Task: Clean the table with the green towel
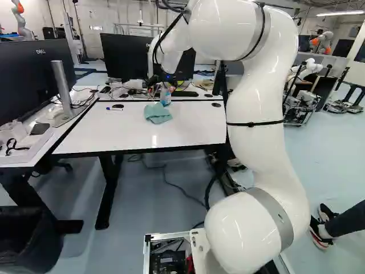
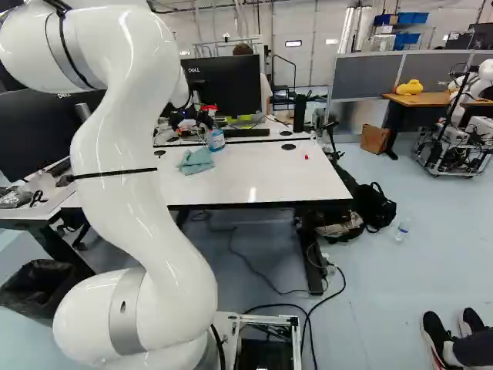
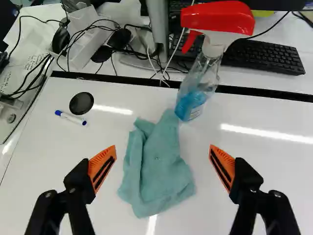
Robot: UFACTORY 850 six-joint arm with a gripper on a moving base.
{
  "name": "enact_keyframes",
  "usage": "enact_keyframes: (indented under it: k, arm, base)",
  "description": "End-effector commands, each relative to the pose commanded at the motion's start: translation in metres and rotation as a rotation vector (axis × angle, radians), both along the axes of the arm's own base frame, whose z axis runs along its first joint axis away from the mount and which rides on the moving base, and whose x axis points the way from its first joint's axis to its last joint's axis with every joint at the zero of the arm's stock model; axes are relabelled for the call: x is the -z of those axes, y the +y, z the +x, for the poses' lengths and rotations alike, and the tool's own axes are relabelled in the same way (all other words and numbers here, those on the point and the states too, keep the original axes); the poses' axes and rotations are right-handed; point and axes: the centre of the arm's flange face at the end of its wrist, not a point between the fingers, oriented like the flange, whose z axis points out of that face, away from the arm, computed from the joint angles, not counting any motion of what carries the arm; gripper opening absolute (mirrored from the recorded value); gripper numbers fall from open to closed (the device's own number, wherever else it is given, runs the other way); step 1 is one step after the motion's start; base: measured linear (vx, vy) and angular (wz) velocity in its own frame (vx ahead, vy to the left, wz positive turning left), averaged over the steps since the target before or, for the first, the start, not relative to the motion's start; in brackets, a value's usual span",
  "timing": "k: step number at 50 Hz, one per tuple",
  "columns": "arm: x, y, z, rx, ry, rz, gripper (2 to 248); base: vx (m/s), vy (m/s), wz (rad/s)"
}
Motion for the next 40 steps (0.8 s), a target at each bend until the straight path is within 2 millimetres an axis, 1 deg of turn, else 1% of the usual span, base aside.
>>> enact_keyframes:
  k: [22, 40]
  arm:
    - [-0.003, -0.037, -0.024, 0.047, 0.021, -0.005, 247]
    - [-0.004, -0.063, -0.051, 0.08, 0.038, -0.008, 247]
  base:
    - [0.0, 0.0, 0.0]
    - [0.0, 0.0, 0.0]
